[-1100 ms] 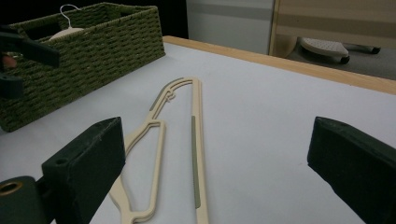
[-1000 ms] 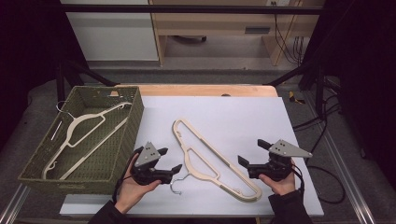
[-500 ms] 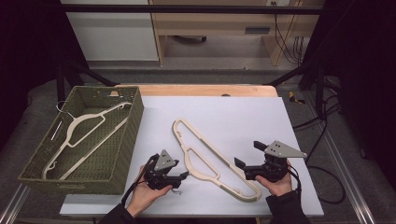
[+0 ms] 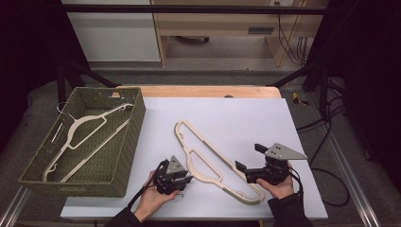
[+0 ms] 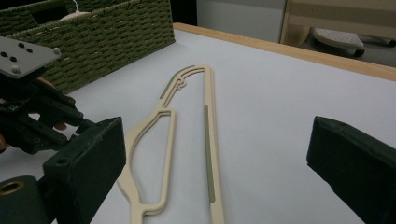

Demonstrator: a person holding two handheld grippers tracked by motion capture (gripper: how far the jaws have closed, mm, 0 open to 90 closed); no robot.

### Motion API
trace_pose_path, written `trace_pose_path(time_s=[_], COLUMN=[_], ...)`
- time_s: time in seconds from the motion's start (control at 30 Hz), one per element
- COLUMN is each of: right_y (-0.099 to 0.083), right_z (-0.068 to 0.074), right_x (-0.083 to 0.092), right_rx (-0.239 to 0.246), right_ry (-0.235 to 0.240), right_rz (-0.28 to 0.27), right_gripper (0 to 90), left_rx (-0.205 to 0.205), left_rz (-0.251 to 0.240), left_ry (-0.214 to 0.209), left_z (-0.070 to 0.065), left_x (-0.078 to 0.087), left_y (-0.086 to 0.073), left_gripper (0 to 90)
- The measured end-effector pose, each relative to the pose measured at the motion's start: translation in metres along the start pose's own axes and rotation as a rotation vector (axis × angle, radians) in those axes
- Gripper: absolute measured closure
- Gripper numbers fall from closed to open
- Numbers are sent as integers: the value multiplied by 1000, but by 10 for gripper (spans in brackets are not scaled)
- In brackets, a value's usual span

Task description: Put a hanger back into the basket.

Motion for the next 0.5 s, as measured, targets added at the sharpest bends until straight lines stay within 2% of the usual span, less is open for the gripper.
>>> trace_pose_path(time_s=[0.2,0.4,0.5], right_y=[0,-2,-2], right_z=[0,3,5], right_x=[-1,-4,-6], right_rx=[-1,5,6], right_ry=[1,9,15], right_rz=[1,8,14], right_gripper=[53,54,55], left_rx=[17,44,47], left_rz=[20,34,39], left_ry=[15,-2,13], left_z=[1,-1,-2], left_x=[-4,-4,-5], left_y=[-2,-2,-1], left_gripper=[788,855,880])
Point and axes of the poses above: each handheld gripper's, and its own axes: x roughly backward along the jaws, y roughly out of its top, z roughly to its left, the point moved 6 cm from there along -x, roughly forward along the jaws, and after that the axes turned 3 degrees about x, right-handed, at the moved point
